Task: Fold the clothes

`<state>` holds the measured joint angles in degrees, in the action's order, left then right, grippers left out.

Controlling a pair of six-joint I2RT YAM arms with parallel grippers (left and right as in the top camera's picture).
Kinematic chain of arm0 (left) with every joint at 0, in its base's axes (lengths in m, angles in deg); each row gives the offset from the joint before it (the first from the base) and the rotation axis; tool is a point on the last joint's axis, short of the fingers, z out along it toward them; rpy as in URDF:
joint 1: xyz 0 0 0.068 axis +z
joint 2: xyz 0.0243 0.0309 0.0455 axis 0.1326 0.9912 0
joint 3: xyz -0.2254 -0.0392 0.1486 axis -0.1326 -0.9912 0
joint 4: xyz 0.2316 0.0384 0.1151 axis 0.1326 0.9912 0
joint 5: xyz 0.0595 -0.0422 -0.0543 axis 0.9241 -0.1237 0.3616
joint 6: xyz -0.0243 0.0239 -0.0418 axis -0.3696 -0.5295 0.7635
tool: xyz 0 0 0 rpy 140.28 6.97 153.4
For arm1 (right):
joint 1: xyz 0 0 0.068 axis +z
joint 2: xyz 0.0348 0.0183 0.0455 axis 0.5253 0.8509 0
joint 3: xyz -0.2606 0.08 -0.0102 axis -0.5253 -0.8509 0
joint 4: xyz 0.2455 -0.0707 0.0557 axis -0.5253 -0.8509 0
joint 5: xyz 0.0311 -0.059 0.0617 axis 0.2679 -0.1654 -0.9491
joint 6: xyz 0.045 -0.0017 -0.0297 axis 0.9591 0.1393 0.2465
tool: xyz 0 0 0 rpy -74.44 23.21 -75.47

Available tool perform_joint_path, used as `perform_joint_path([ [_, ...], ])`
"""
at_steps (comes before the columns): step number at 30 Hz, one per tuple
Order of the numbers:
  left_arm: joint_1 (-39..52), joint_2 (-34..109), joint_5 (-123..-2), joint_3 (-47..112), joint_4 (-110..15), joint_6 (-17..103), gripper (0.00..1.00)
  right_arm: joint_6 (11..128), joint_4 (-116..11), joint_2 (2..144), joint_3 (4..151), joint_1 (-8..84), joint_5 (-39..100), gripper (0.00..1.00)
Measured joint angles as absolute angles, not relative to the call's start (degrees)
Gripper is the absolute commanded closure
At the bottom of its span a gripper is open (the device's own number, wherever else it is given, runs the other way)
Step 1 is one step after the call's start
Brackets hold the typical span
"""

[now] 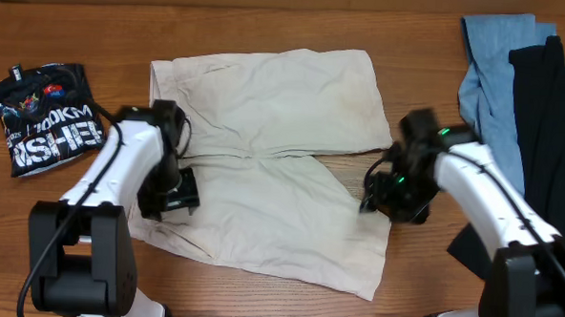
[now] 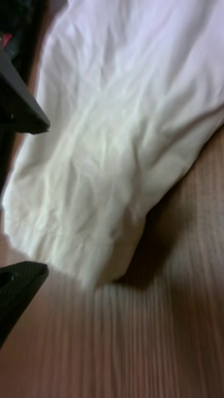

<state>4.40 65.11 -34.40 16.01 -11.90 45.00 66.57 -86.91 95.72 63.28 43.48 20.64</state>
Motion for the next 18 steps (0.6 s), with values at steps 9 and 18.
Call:
perform_joint_path([
  [9, 4.27, 65.08, -35.64, 5.85, -25.15, 46.9, 0.37, 71.75, -72.74, 95.72, 52.88, 46.43, 20.51, 0.22],
  [18, 4.27, 63.73, -35.32, 5.32, -38.74, 47.6, 0.34, 72.71, -56.83, 95.72, 52.55, 46.41, 20.64, 0.21],
])
